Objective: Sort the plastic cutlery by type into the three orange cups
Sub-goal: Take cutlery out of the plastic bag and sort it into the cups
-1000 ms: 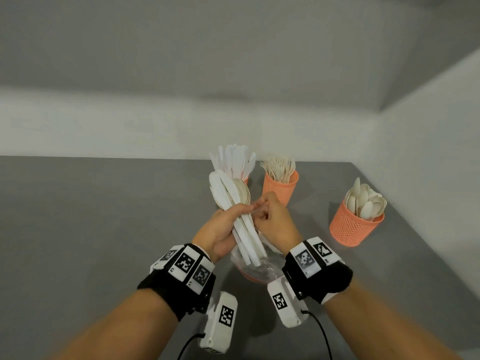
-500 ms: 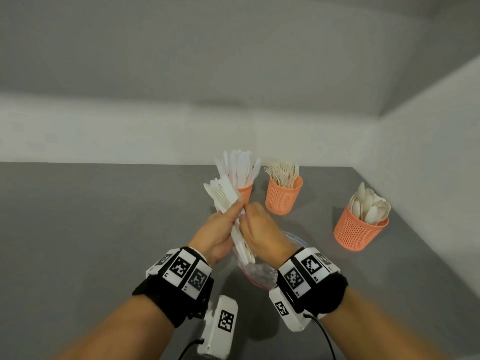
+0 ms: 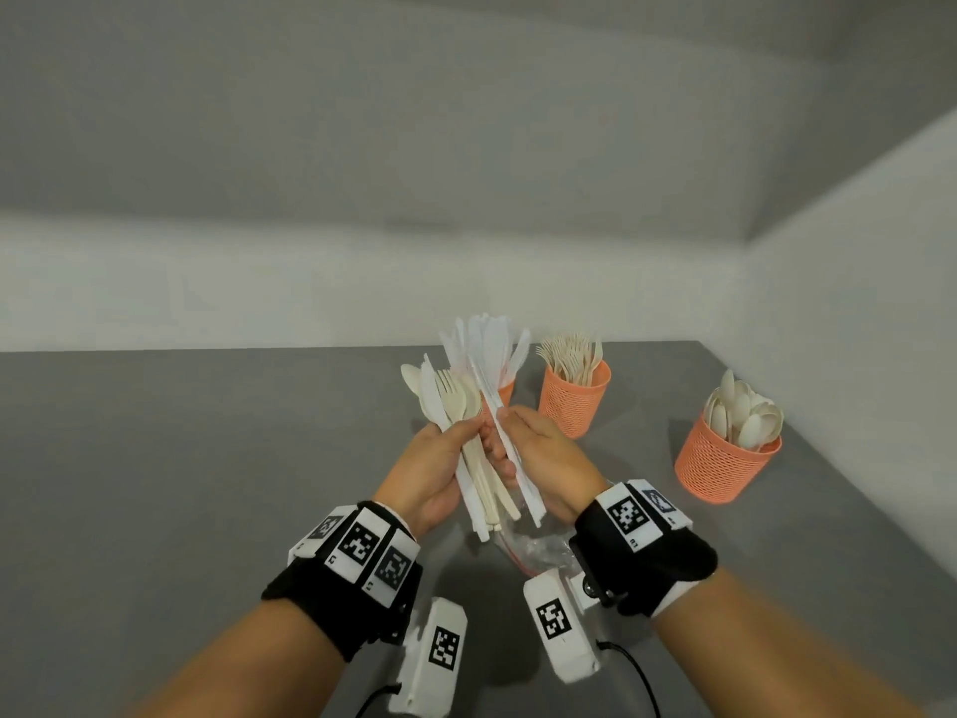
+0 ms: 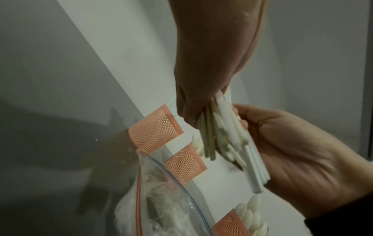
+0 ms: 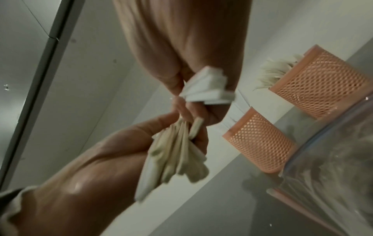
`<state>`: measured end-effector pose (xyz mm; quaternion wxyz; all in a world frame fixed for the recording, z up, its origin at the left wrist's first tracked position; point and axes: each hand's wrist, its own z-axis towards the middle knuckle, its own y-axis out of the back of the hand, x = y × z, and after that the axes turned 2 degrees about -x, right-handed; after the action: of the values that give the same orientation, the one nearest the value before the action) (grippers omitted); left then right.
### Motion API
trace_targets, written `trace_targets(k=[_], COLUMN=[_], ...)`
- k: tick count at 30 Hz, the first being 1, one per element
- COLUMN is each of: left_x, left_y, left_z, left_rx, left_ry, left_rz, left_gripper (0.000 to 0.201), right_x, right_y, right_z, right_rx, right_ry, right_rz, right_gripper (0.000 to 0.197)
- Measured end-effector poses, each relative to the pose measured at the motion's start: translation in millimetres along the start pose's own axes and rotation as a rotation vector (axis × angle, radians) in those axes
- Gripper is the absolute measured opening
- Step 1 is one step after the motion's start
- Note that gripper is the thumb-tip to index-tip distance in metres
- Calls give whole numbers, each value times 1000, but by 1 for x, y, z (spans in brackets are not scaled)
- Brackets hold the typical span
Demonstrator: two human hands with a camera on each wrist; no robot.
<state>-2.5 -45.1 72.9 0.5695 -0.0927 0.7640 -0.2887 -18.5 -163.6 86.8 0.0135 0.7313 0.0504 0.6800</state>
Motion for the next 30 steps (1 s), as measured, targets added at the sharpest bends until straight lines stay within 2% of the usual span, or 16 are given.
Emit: trace_targets(k=[2, 5, 6, 10, 14, 17, 19, 22, 24, 25, 27, 28, 30], left_x=[0, -1, -2, -11, -20, -22, -24, -25, -26, -25, -24, -24, -22], left_y=[4, 14, 16, 17, 12, 16, 18, 20, 20, 20, 19, 18, 15], left_z=[2, 7, 9, 15, 18, 23, 28, 34, 36, 38, 41, 42, 46], left_rx=[-51, -115, -114, -92, -57, -17, -41, -55, -43, -44, -58, -71, -93], left_ry=[7, 22, 26, -23, -20, 26, 48, 45, 42, 37, 12, -8, -54], left_rz=[19, 43, 47, 86, 144, 116, 77, 46, 68, 77, 100, 120, 187], left_gripper=[19, 5, 3, 21, 7, 7, 6, 10, 11, 11, 11, 10, 10], right_x=[5, 19, 25, 40, 44, 31, 16, -8, -13, -12, 0, 8, 23], right_y=[4, 22, 29, 43, 30, 19, 16, 16, 17, 18, 21, 22, 22], right_z=[2, 16, 24, 58, 91, 118, 133, 144, 146, 147, 145, 140, 126], right_rx=[4, -62, -106, -251, -317, -295, -243, -78, -7, -5, -24, -70, -221], right_ry=[-23, 9, 43, 219, 361, 334, 261, 137, 122, 139, 191, 247, 469], right_rz=[43, -66, -108, -151, -88, -94, -177, -459, -557, -558, -541, -539, -527], right_gripper=[20, 14, 13, 14, 17, 8, 7, 14, 20, 25, 47, 55, 44])
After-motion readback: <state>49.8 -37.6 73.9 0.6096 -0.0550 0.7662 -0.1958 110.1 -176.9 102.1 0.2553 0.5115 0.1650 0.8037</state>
